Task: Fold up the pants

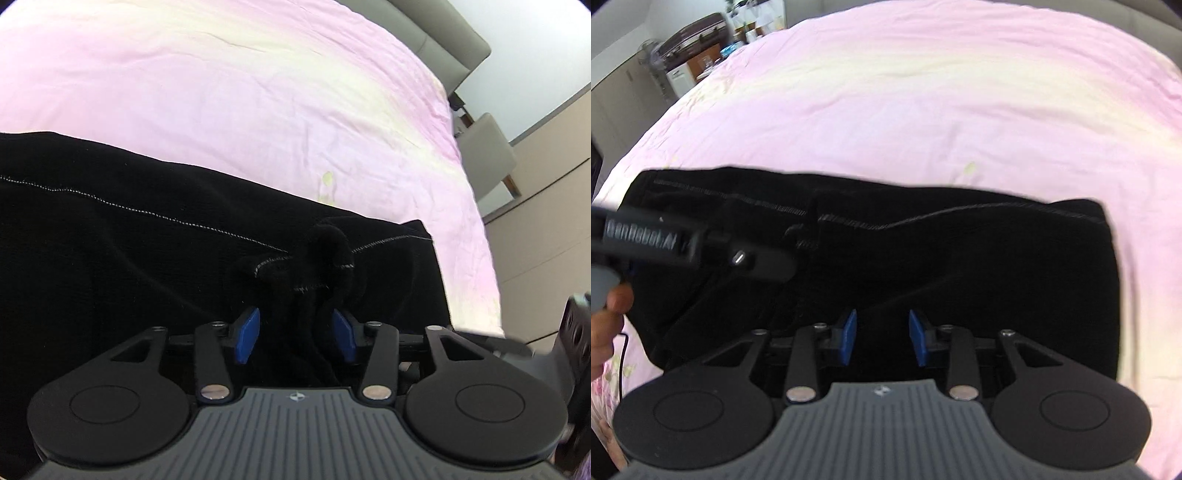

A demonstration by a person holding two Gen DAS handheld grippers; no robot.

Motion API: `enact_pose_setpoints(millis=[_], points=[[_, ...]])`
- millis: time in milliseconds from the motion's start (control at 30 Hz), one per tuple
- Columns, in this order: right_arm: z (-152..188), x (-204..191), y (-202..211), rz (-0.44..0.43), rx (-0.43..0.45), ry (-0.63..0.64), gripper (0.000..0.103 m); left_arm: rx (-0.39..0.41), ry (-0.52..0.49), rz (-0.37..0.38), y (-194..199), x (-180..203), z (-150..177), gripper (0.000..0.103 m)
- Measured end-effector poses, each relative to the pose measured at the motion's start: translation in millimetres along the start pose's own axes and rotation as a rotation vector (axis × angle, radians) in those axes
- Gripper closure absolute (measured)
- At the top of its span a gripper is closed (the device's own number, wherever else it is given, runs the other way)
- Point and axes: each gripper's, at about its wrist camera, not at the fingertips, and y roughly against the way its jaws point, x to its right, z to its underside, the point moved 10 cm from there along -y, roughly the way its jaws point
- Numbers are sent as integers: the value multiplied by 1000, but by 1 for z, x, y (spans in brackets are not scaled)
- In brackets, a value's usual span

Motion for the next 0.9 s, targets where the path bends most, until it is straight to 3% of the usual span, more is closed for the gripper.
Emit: enact_pose_setpoints(millis=[33,100,167,333,500,567,600,733,767,800,867,900], points=[[-1,-8,-8,-32,-8,-2,81,-2,1,-21,-2,-2,0,48],[8,-20,-16,-94,-22,-13,102,-15,-3,-45,-6,-6,2,47],[14,-25,-19,-142,-26,-52,103,-28,-8,-41,-8,-6,5,46],[21,-17,-30,-228,-12,-178,103,-44,-25,-7,-18,4,10,30],[25,-18,-33,-232,10,-182,103,-47,-145,-95,-21,22,17,23],[27,-17,-29,-227,11,-170,103,-50,-205,-190,-25,22,19,45],[30,-16,-26,-224,12,-167,103,-48,-225,-242,-26,18,19,63],[31,-8,-4,-208,30,-149,103,15,-187,-171,-10,18,13,79],[32,-2,10,-206,48,-146,92,41,-205,-154,-2,23,10,81],[33,5,19,-198,74,-146,73,65,-228,-141,8,28,7,82],[32,25,47,-141,151,-125,60,93,-257,-104,25,44,-2,82],[31,35,60,-114,182,-113,60,93,-268,-94,33,49,-7,83]])
